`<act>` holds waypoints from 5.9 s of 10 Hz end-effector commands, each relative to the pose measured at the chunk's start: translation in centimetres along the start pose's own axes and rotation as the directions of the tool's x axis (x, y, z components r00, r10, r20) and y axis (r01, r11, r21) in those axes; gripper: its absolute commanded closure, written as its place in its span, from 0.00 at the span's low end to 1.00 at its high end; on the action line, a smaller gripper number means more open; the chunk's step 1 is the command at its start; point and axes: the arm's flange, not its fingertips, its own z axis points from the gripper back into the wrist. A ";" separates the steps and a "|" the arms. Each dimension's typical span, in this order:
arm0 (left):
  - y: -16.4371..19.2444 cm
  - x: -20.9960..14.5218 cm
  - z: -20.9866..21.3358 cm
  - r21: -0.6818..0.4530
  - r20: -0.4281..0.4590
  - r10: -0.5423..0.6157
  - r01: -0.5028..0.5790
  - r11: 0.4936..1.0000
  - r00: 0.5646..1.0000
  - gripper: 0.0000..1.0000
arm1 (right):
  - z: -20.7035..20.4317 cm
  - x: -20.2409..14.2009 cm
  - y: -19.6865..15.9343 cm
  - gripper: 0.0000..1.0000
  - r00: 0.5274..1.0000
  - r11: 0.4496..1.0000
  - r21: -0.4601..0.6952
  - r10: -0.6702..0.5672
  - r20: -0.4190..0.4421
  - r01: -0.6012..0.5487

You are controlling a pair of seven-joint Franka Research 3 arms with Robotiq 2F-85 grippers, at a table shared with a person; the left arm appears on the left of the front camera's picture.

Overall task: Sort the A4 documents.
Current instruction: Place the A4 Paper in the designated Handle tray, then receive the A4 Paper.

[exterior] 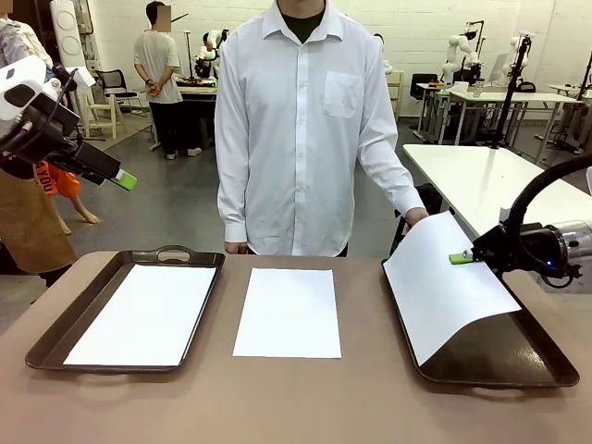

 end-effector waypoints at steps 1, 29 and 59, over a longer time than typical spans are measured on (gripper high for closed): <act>-0.1 0.0 0.0 0.005 -0.002 -0.002 0.002 1.000 1.000 0.00 | 1.4 0.1 -2.0 0.99 1.000 1.000 -0.028 0.004 0.028 -0.004; -0.1 0.0 0.0 0.005 -0.002 -0.002 0.002 1.000 1.000 0.00 | 3.6 2.4 -0.8 0.00 0.997 0.628 -0.777 0.073 -0.001 -0.047; -0.1 0.0 0.0 0.005 -0.002 -0.002 0.002 1.000 1.000 0.00 | 10.0 -11.6 20.3 0.00 0.337 0.242 -0.337 0.905 -0.258 -0.910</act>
